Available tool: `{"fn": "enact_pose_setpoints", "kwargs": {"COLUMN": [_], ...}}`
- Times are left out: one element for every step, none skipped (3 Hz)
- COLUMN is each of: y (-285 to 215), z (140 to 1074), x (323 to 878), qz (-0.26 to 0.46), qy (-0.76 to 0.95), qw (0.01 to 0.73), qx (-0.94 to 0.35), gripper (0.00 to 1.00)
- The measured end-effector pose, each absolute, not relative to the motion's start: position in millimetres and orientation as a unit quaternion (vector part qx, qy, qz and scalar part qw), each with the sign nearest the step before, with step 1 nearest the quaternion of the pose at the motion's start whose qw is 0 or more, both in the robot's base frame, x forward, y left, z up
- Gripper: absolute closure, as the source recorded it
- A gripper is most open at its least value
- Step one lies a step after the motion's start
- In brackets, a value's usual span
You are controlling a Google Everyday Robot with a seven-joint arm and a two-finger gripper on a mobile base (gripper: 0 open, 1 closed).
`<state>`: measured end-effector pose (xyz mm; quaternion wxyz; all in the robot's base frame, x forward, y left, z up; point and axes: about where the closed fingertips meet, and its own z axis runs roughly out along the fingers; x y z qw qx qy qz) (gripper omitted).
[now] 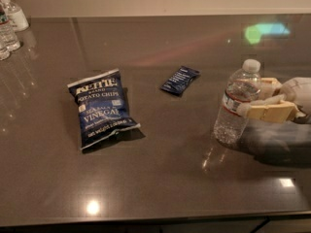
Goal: Place water bottle upright
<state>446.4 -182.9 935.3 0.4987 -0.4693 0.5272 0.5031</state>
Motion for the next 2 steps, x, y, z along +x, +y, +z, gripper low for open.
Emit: {"fn": "enact_pose_setpoints", "kwargs": {"y": [-182.0, -181.9], "z": [930.8, 930.8], "x": [445.9, 446.0], "qz": [0.506, 0.506], "qy": [0.525, 0.525], "qw": [0.497, 0.497], "qx": [-0.471, -0.471], "gripper": [0.00, 0.00]}}
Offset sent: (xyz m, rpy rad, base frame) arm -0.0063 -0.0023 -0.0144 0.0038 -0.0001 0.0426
